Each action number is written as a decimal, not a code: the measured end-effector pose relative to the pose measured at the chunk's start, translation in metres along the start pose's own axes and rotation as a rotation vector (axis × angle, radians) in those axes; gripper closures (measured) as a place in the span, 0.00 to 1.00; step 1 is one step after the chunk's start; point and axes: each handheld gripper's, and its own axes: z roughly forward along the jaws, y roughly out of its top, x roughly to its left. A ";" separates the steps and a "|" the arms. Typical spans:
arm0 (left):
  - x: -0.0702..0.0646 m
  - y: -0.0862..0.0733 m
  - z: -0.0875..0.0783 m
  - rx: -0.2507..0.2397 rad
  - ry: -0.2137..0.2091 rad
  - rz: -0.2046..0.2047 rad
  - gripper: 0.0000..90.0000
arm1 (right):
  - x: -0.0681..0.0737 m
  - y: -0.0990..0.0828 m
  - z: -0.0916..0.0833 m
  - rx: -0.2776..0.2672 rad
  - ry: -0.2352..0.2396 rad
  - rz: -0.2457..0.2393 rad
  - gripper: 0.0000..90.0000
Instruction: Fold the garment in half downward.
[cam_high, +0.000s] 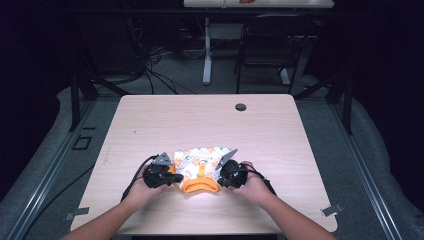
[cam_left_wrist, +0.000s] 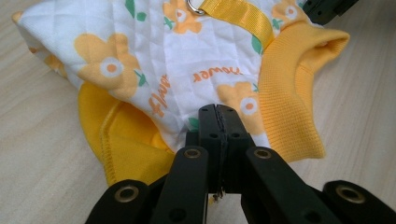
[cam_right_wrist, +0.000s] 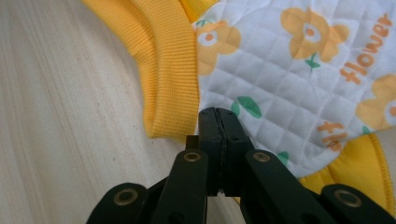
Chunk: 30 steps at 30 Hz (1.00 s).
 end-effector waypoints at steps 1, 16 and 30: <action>0.001 0.000 0.000 0.000 0.001 -0.004 1.00 | -0.001 0.000 0.000 0.004 -0.003 -0.002 1.00; 0.014 0.011 0.008 -0.016 0.038 -0.017 1.00 | -0.013 0.004 0.003 -0.020 -0.027 0.039 1.00; 0.031 0.017 0.015 -0.059 0.069 -0.060 1.00 | -0.029 0.010 0.008 -0.048 -0.054 0.092 1.00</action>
